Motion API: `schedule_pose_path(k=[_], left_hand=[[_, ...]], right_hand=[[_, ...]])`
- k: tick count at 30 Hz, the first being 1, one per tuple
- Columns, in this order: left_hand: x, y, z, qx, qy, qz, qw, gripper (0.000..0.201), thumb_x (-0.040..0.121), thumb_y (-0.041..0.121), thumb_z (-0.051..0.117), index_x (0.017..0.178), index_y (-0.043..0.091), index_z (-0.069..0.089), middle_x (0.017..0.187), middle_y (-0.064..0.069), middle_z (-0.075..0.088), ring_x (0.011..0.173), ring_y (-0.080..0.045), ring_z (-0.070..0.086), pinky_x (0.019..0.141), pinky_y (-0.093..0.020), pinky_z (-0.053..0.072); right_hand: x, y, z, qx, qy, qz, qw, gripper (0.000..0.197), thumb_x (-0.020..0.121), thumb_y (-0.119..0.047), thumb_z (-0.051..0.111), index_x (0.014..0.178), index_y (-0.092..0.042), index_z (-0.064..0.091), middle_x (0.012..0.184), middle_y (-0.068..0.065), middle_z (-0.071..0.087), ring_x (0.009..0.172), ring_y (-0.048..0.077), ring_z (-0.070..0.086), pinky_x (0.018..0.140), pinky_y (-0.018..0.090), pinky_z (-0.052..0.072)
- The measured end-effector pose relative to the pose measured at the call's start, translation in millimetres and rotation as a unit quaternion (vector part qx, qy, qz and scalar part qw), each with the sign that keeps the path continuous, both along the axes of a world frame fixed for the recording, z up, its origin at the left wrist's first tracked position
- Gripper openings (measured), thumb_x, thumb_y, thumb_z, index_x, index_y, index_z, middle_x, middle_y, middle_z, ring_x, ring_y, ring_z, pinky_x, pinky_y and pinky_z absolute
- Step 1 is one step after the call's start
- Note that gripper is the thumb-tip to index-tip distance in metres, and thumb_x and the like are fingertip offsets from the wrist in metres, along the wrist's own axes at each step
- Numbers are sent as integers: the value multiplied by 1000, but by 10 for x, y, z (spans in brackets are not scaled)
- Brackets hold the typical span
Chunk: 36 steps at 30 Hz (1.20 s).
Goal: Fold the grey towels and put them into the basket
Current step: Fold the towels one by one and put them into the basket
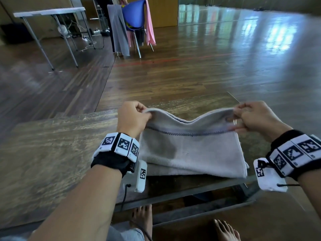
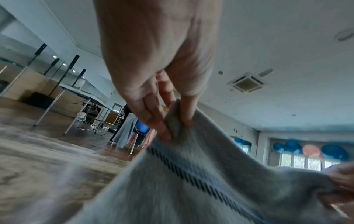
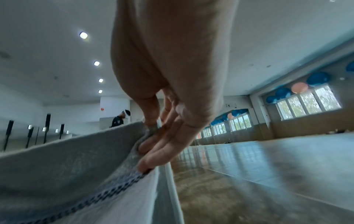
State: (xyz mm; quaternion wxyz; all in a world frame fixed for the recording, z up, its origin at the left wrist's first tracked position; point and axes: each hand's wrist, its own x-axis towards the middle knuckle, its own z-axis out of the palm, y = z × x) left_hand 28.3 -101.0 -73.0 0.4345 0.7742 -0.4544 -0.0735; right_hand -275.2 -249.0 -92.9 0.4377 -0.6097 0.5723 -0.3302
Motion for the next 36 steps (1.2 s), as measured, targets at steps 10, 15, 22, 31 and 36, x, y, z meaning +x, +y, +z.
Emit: schedule_pose_path(k=[10,15,22,31,36], left_hand=[[-36,23,394,-382,61,14,922,14,83,9,75,92,15,67,101,3,71,92,-2,71,79,-17,57],[82,108,60,-175,-7,1,984,15,80,7,77,93,11,71,89,5,70,76,1,65,66,-14,54],[147,197,-363,145,0,-88,986,25,69,25,90,76,10,72,84,-5,74,80,-21,68,68,-30,52],[248,103,-254,277,78,-209,935,26,74,16,86,66,12,62,60,-1,64,59,-15,61,62,-32,54],[327,170,-257,435,143,-237,857,28,53,38,90,65,15,77,73,-7,75,65,-19,70,71,-31,60]], right_hand=[[128,134,517,-270,-333,35,903,10,99,-24,63,96,-32,67,103,0,78,111,19,71,88,34,60],[-117,40,48,-246,-43,19,968,24,98,-16,64,84,-35,66,95,3,69,94,22,66,83,42,55],[-455,118,-351,-152,154,200,956,11,94,-12,67,91,-21,72,107,-7,75,100,27,71,93,47,56],[-608,126,-41,-32,135,260,956,10,92,0,66,83,-3,70,74,11,68,72,22,63,70,25,50],[-653,103,-63,162,153,307,925,19,96,-11,63,98,5,72,87,17,75,74,23,69,69,28,56]])
